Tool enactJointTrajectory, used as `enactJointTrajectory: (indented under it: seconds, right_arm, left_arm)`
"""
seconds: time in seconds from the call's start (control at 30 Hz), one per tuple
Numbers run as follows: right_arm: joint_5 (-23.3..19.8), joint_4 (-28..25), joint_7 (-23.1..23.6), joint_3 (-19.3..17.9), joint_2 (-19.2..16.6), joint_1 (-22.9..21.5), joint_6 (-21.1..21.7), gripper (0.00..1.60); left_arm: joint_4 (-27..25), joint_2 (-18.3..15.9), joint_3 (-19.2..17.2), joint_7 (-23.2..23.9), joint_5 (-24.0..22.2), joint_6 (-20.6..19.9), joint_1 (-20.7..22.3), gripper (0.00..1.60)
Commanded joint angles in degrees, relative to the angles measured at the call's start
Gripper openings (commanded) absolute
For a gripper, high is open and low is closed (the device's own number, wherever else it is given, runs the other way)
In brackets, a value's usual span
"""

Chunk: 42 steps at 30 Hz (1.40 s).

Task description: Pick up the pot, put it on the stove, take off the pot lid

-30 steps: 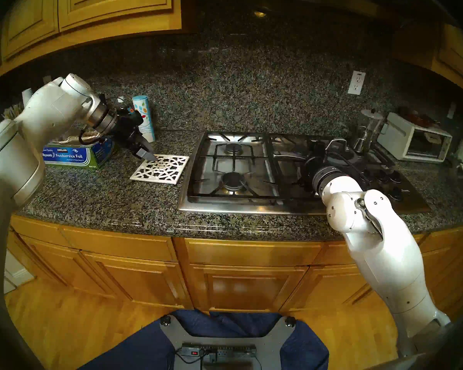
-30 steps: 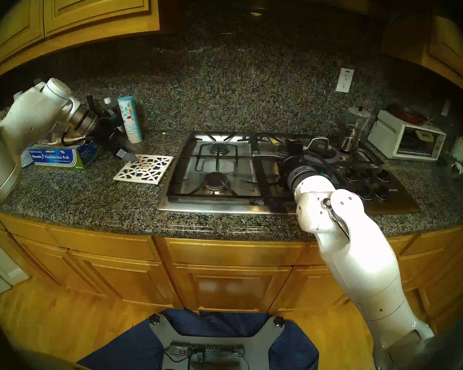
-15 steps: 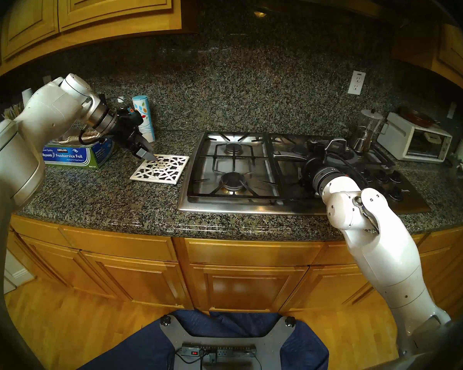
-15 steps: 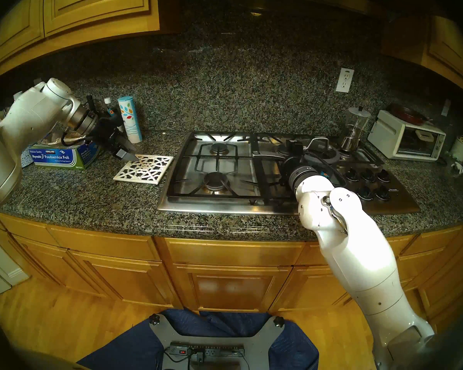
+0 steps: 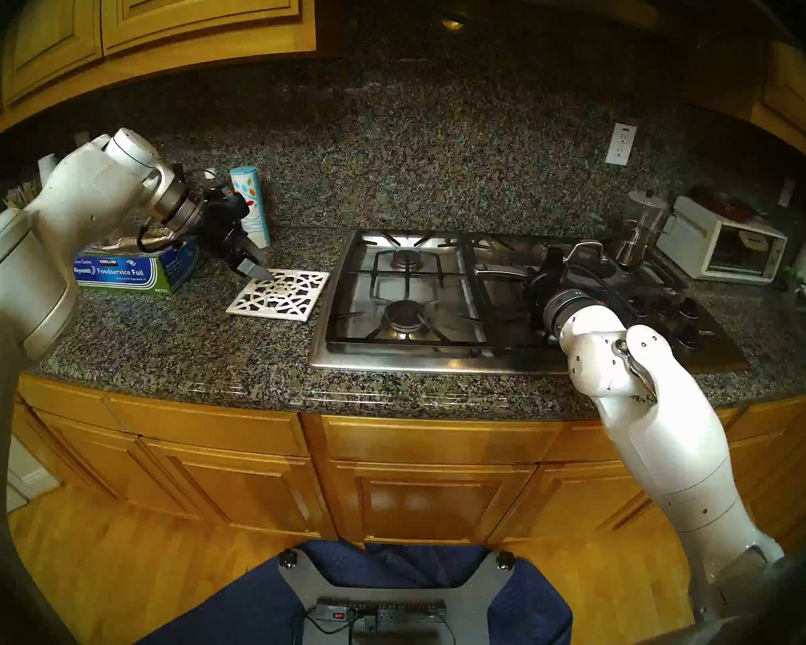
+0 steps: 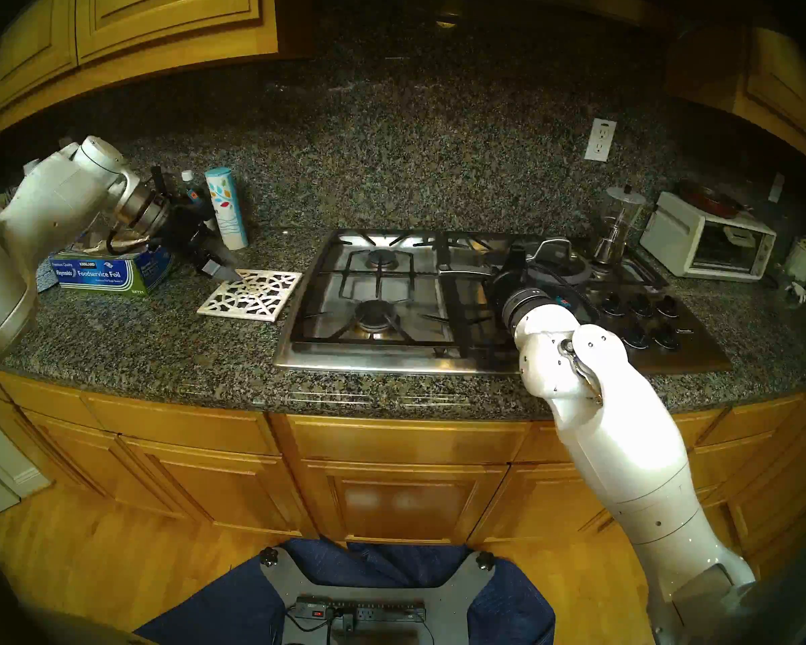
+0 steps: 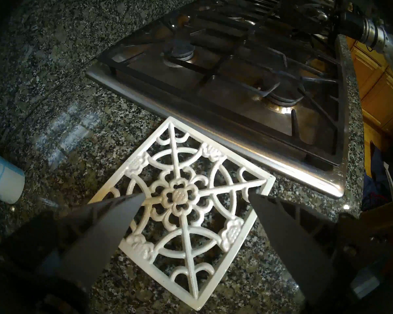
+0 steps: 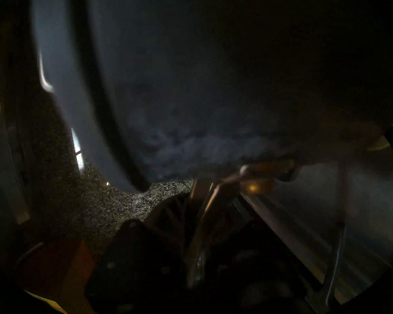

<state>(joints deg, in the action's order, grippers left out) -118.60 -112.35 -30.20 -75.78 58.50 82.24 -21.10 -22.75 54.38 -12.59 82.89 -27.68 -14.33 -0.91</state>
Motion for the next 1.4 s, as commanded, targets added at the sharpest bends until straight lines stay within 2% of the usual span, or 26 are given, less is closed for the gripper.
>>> enactJointTrajectory:
  seconds: [0.0, 0.43, 0.77, 1.13, 1.37]
  right_arm:
    - [0.60, -0.39, 2.00, -0.27, 0.68, -2.67, 0.49, 0.00]
    - [2.65, 0.47, 1.07, 1.23, 1.40, -5.29, 0.12, 0.00]
    - [4.92, -1.03, -0.62, 0.08, -0.98, -6.33, -0.02, 0.00]
    - [7.57, -2.24, -4.17, 0.89, -3.81, -8.09, 1.05, 0.00]
    - [8.50, -2.39, -6.07, 1.83, -4.05, -9.82, 1.81, 0.00]
  left_arm:
    - [0.07, 0.10, -0.77, 0.06, -0.26, 0.10, 2.44, 1.60]
    - [-0.08, 0.02, -0.78, 0.00, -0.26, 0.05, 2.39, 1.60]
    - [-0.27, -0.08, -0.79, -0.08, -0.27, -0.01, 2.32, 1.60]
    - [-0.48, -0.18, -0.81, -0.16, -0.28, -0.08, 2.28, 1.60]
    - [-0.61, -0.25, -0.82, -0.21, -0.28, -0.13, 2.25, 1.60]
